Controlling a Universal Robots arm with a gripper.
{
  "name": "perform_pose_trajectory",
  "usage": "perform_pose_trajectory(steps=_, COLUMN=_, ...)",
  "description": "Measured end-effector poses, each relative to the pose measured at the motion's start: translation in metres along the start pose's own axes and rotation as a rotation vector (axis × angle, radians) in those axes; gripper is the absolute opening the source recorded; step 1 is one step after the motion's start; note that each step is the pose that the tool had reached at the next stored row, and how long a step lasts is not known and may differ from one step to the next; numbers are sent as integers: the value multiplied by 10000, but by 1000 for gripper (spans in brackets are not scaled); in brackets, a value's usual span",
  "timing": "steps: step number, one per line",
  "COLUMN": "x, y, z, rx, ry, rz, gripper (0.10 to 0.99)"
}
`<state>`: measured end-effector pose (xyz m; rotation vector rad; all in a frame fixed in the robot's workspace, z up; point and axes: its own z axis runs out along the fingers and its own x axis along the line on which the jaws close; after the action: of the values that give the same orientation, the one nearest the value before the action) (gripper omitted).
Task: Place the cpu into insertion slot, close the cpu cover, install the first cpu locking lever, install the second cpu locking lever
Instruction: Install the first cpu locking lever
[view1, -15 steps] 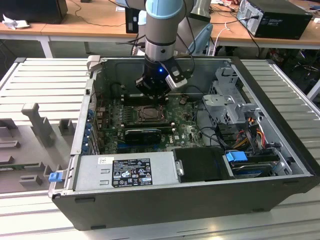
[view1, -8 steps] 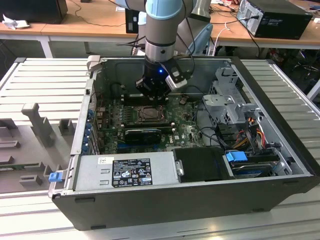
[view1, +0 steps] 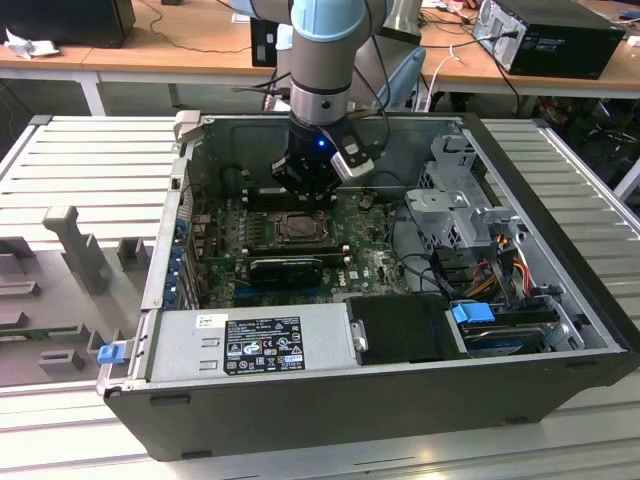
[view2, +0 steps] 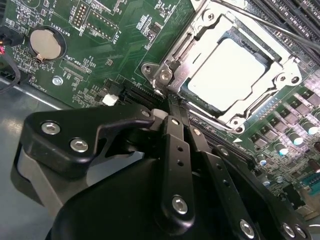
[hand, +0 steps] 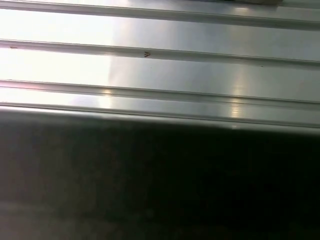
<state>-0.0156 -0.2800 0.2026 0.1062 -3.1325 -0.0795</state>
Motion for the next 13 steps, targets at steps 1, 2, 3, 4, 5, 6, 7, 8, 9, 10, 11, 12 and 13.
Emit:
perform_pose_trajectory(steps=1, x=0, y=2, z=-17, rx=-3, ry=-1, rz=0, gripper=106)
perform_pose_trajectory(steps=2, x=0, y=3, z=-45, rx=-1, ry=0, rz=0, gripper=106)
perform_pose_trajectory(steps=3, x=0, y=5, z=-92, rx=1, ry=0, rz=0, gripper=106)
perform_pose_trajectory(steps=4, x=1, y=8, z=-149, rx=3, ry=1, rz=0, gripper=106)
perform_pose_trajectory(steps=5, x=1, y=10, z=-195, rx=5, ry=1, rz=-1, gripper=106)
perform_pose_trajectory(steps=6, x=0, y=10, z=-197, rx=4, ry=0, rz=-1, gripper=106)
perform_pose_trajectory(steps=7, x=1, y=4, z=-198, rx=4, ry=0, rz=-3, gripper=106)
perform_pose_trajectory(steps=8, x=1, y=-4, z=-198, rx=5, ry=1, rz=-2, gripper=106)
perform_pose_trajectory(steps=9, x=2, y=-15, z=-197, rx=8, ry=1, rz=-1, gripper=106)
perform_pose_trajectory(steps=10, x=3, y=-19, z=-197, rx=11, ry=1, rz=0, gripper=106)
perform_pose_trajectory(steps=11, x=3, y=-24, z=-198, rx=12, ry=2, rz=-1, gripper=106)
perform_pose_trajectory(steps=12, x=3, y=-27, z=-198, rx=13, ry=2, rz=-1, gripper=106)
perform_pose_trajectory(steps=13, x=3, y=-30, z=-198, rx=12, ry=2, rz=-1, gripper=106)
